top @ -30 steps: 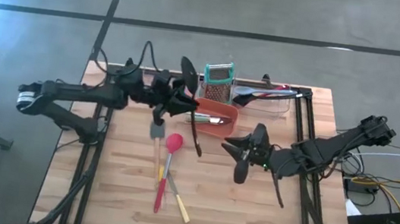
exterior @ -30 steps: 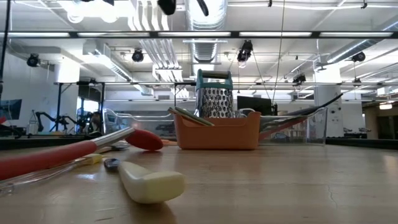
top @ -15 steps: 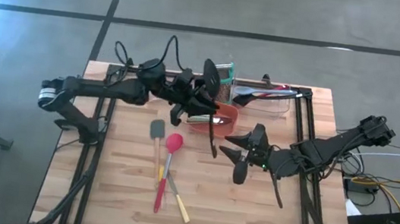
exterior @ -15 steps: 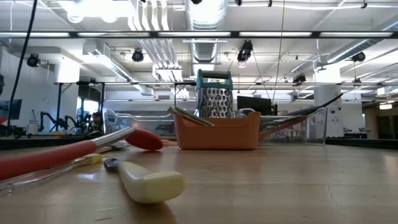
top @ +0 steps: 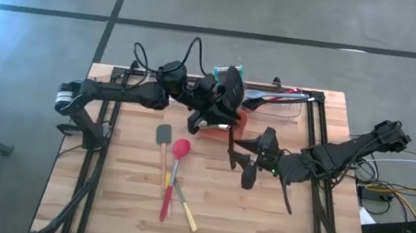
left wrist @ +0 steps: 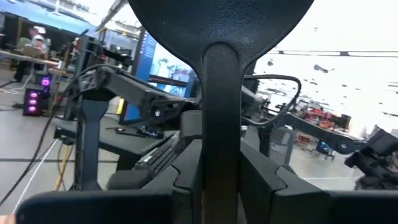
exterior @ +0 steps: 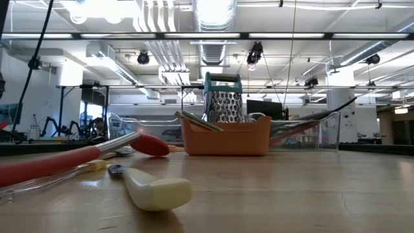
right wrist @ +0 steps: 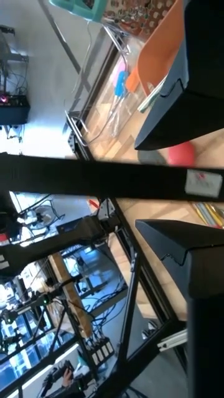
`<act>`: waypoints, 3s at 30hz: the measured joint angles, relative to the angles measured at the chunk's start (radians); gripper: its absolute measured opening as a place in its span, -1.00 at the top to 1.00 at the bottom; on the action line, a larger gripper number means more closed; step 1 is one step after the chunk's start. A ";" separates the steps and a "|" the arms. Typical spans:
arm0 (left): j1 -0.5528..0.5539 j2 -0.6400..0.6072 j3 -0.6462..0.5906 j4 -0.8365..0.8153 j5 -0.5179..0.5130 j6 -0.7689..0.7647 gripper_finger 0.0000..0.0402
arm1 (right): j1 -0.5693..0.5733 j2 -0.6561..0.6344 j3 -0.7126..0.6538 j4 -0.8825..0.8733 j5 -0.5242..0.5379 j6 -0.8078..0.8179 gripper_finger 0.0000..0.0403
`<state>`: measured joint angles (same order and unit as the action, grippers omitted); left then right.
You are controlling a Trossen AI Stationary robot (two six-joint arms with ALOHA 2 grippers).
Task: Pick & Place Kitchen Items
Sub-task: Put the black serving spoon into the right transparent bin
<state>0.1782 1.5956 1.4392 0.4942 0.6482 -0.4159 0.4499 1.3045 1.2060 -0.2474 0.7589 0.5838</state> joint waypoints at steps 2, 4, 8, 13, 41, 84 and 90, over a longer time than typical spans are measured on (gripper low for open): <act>-0.006 0.005 0.009 0.001 0.006 0.005 0.63 | -0.009 0.000 0.000 0.000 0.000 0.000 0.07; -0.010 0.006 0.015 0.001 0.006 0.012 0.63 | -0.017 0.000 0.000 0.001 -0.001 0.000 0.07; -0.010 0.007 0.015 0.000 0.001 0.030 0.63 | -0.037 0.000 0.000 0.031 -0.001 0.000 0.09; -0.010 0.007 0.015 -0.003 0.000 0.042 0.63 | -0.051 0.000 0.000 0.075 -0.004 0.000 0.17; -0.002 0.007 0.019 -0.121 0.002 -0.012 -0.10 | -0.053 0.002 0.000 0.129 -0.002 -0.004 0.64; 0.158 -0.247 0.092 -1.158 -0.619 0.199 -0.41 | -0.638 -0.310 0.291 -1.321 -0.241 -0.421 0.64; 0.158 -0.238 0.092 -1.150 -0.617 0.178 -0.41 | -0.803 -0.272 0.263 -1.322 -0.360 -0.581 0.64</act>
<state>0.3359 1.3571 1.5308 -0.6557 0.0313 -0.2382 -0.3535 1.0328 1.4690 -1.5696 0.3994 0.0030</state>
